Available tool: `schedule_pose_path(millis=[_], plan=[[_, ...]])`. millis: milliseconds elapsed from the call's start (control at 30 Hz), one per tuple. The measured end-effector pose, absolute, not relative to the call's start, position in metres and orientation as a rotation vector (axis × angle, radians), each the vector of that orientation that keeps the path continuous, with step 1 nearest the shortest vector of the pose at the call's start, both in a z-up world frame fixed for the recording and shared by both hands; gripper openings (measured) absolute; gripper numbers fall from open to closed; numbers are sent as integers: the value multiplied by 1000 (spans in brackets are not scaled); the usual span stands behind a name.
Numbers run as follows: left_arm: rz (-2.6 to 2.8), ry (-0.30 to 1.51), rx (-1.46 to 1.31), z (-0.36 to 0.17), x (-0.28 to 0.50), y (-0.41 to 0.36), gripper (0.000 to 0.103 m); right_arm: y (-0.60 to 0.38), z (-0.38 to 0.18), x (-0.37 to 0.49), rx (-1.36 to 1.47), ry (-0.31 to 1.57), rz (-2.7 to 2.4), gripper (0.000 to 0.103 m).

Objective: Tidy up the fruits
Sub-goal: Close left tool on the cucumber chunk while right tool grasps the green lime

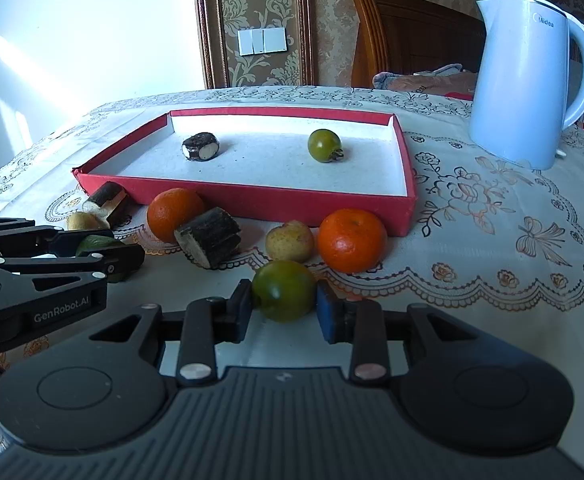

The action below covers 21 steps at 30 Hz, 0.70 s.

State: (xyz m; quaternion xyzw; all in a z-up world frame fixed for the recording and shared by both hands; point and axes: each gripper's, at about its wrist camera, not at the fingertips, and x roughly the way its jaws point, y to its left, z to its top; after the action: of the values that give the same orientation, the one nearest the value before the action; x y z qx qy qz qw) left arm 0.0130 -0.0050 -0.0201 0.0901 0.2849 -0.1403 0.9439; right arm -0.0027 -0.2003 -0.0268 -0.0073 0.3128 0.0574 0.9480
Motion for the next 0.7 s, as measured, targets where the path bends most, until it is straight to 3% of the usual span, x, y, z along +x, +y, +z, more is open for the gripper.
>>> schedule_pose_path(millis=[700], plan=[[-275,544,137,-2,7,-4,28,-200,-17,-12,-7,589,107,32]])
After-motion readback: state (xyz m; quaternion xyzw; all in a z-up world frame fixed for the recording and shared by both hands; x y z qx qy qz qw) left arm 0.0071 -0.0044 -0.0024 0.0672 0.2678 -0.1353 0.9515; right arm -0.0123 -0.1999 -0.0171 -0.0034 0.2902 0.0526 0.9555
